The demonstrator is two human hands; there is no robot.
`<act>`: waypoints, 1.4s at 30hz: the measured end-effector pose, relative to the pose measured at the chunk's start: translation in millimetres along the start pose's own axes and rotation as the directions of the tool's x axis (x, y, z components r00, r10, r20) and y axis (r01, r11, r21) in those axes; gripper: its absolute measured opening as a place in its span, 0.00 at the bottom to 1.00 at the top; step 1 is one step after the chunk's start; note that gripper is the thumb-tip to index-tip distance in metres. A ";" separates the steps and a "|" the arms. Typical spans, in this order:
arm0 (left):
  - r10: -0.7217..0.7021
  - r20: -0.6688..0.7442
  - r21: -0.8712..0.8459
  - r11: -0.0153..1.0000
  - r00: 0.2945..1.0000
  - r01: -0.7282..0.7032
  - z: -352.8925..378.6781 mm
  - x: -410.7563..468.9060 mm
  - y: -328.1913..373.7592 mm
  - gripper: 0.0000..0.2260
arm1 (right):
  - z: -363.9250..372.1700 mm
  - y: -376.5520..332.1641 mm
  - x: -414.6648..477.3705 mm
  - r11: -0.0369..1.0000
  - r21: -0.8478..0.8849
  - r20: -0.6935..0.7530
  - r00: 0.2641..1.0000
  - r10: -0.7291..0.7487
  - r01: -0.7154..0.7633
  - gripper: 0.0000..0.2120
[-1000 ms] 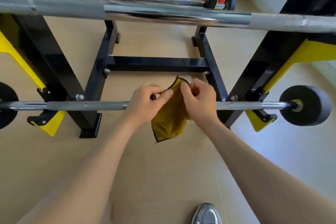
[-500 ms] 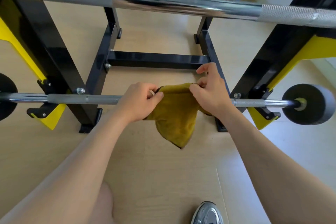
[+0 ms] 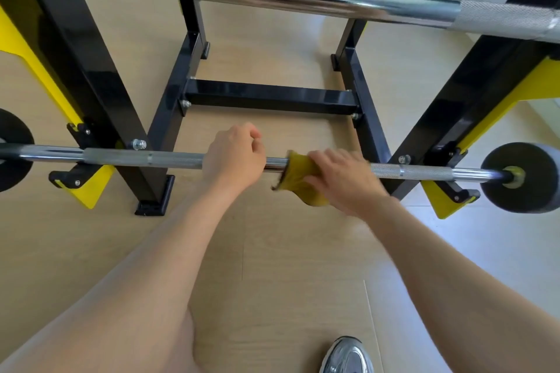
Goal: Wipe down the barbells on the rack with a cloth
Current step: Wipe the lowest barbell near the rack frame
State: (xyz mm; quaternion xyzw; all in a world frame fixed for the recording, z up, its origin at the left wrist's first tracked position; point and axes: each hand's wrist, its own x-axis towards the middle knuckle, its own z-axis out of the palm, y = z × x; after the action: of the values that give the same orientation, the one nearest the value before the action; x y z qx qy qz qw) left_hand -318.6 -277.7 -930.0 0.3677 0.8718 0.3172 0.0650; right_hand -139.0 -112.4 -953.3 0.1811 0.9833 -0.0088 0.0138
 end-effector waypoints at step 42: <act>-0.025 -0.221 -0.169 0.985 0.975 -0.013 3.2 10.3 -21.8 0.11 | 9.7 -101.0 74.2 0.964 -0.143 -0.013 0.973 -0.230 0.226 0.12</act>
State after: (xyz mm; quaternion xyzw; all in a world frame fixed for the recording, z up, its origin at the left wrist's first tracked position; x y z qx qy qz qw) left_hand -338.0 -280.6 -944.4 0.3202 0.8445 0.4292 -0.0009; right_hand -244.1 -180.6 -964.0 0.0654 0.9959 0.0617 0.0110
